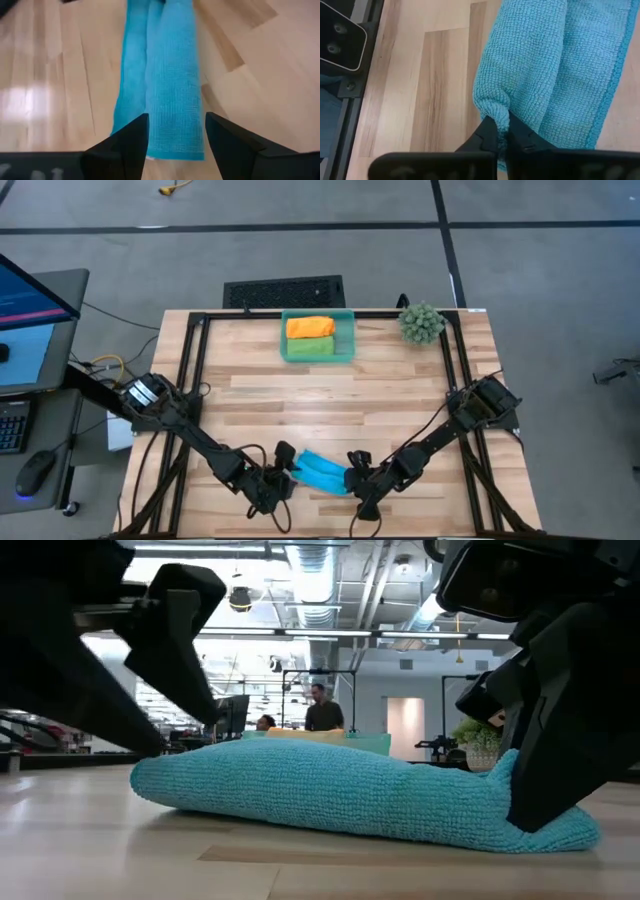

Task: Roll microfiber towels into tight, uniform cylinder then place into a basket
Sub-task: Roll the blue microfiber cloth

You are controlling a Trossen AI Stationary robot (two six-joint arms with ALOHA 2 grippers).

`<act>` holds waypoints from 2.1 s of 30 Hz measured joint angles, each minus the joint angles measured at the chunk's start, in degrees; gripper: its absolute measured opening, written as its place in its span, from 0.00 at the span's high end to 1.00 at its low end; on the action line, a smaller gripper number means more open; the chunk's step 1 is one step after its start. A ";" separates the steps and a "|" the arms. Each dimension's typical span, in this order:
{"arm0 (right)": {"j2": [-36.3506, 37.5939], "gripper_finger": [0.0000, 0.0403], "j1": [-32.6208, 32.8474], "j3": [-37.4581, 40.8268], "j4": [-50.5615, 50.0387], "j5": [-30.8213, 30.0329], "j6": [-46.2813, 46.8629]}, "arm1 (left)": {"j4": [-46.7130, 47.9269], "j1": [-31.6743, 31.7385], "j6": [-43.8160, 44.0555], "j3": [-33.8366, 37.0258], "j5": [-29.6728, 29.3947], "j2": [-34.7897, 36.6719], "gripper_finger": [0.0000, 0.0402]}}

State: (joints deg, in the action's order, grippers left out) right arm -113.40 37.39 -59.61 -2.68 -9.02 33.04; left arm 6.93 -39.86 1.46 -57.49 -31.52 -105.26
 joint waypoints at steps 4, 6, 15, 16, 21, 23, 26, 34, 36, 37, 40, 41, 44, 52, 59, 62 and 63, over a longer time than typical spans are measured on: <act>0.00 0.95 0.02 0.00 -0.03 0.02 0.00 | -0.53 0.63 -1.74 0.00 2.38 -1.76 0.53; 0.00 0.94 0.02 0.00 -0.02 0.05 0.00 | -1.12 0.89 -1.76 0.00 4.77 -3.63 0.53; 0.00 0.95 -0.05 0.00 0.07 0.92 -0.26 | -3.04 1.36 -1.36 -0.20 -2.39 -7.08 0.54; 0.00 0.95 -0.11 0.00 0.24 1.40 -0.28 | -3.54 1.67 -1.32 -0.19 -2.33 -7.09 0.54; -0.01 0.93 0.06 0.07 0.82 1.57 -1.21 | -3.50 4.52 -0.50 -0.17 1.03 -7.14 0.59; -0.18 0.94 0.37 0.07 1.97 2.24 -2.26 | -3.38 5.86 0.17 -0.17 2.90 -7.16 0.65; -0.22 0.95 0.44 0.07 2.38 3.59 -2.83 | -3.22 7.47 -0.15 -0.17 7.35 -7.14 0.78; 0.11 0.94 1.49 0.14 4.66 3.61 0.55 | 0.40 8.11 7.15 -0.58 16.67 -5.97 0.97; 0.03 0.95 1.60 0.22 6.66 4.30 0.61 | 2.74 8.26 12.16 -1.02 22.55 -4.52 0.97; -0.11 0.95 1.61 0.22 8.09 4.78 0.64 | 3.33 8.47 14.59 -1.14 26.23 -3.69 0.98; -0.11 0.95 1.73 0.22 11.46 5.37 3.91 | 4.03 9.49 23.21 -1.11 37.30 -1.21 0.99; -0.14 0.95 1.73 0.16 11.85 5.73 5.93 | 4.31 10.08 26.61 -1.11 40.12 -0.40 0.99; -0.50 0.93 1.87 0.17 12.65 5.95 12.46 | 4.37 11.93 35.36 -1.25 46.84 0.57 0.98; -0.48 0.95 1.98 0.11 20.41 8.75 26.80 | 6.85 16.78 46.02 -1.26 57.27 0.84 0.98; -0.46 0.93 1.62 0.09 19.17 11.85 39.43 | 10.61 21.45 51.06 -1.40 60.00 0.91 0.98; -0.39 0.95 1.57 0.00 14.83 10.15 39.38 | 10.81 22.62 51.28 -1.37 60.51 -0.09 0.98; -0.37 0.95 1.48 0.00 13.23 9.30 39.28 | 10.65 22.88 51.38 -1.40 60.79 -0.62 0.98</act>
State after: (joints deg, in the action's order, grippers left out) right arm -113.78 38.86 -59.61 10.56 0.28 72.31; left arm 17.59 -16.98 52.84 -58.89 29.27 -105.88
